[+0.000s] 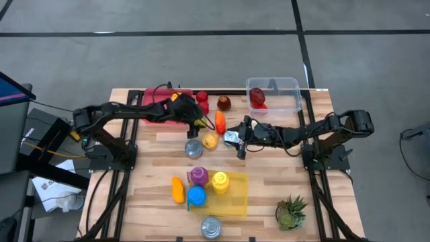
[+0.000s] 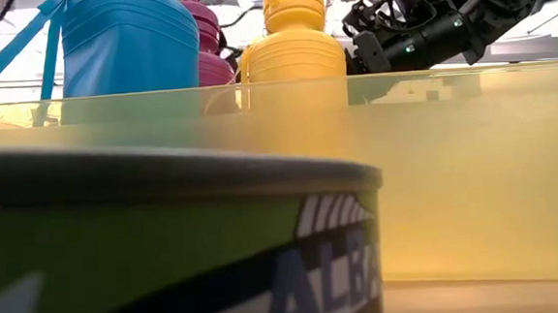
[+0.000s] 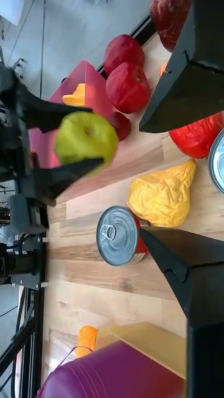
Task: Pick & Place Food Item
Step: Put the green apple into the red bin
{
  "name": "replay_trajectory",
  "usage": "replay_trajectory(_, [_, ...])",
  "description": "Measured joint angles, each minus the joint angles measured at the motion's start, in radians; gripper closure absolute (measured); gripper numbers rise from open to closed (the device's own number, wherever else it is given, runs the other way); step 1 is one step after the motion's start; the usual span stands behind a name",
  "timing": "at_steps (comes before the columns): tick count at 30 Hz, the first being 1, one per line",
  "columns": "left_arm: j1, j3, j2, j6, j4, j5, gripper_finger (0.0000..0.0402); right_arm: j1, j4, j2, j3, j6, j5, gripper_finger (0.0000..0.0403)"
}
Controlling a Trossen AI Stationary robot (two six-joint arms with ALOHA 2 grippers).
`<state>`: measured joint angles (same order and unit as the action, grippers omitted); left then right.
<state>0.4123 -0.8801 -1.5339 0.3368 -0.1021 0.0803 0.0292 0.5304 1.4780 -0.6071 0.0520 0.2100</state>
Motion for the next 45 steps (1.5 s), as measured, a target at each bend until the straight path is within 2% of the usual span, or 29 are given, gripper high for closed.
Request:
replay_trajectory(2, [0.006,0.015,0.027,-0.001,0.014,-0.03,0.0124,0.0,0.0,0.0,0.0,0.0,0.0,0.0154])
replay_trajectory(6, [0.039,0.082,0.091,-0.046,0.146,-0.018,0.0132,0.0,0.0,0.0,0.0,0.0,0.0,0.0154])
replay_trajectory(11, [0.103,0.235,0.174,-0.145,0.404,0.063,0.0129,0.0,0.001,0.0,0.0,0.0,0.0,0.0154])
replay_trajectory(14, [0.148,0.332,0.224,-0.202,0.548,0.078,0.0124,0.0,0.001,0.0,0.0,0.0,0.0,0.0154])
replay_trajectory(17, [0.203,0.409,0.263,-0.236,0.614,0.078,0.013,0.0,0.002,0.0,0.0,0.0,0.0,0.0154])
replay_trajectory(20, [0.268,0.448,0.287,-0.269,0.621,0.076,0.0132,0.0,0.004,0.0,0.0,0.0,0.0,0.0154])
replay_trajectory(23, [0.317,0.473,0.289,-0.282,0.61,0.031,0.013,0.0,0.007,0.0,0.0,0.0,0.0,0.0154])
replay_trajectory(28, [0.383,0.474,0.247,-0.284,0.584,0.003,0.013,0.0,0.009,0.0,0.0,0.0,0.0,0.0154])
replay_trajectory(38, [0.402,0.474,0.123,-0.267,0.55,0.003,0.0117,0.0,0.008,0.0,0.0,0.0,0.0,0.0154])
replay_trajectory(45, [0.401,0.473,0.16,-0.258,0.558,0.003,0.0087,0.0,0.007,0.0,0.0,0.0,0.0,0.0154])
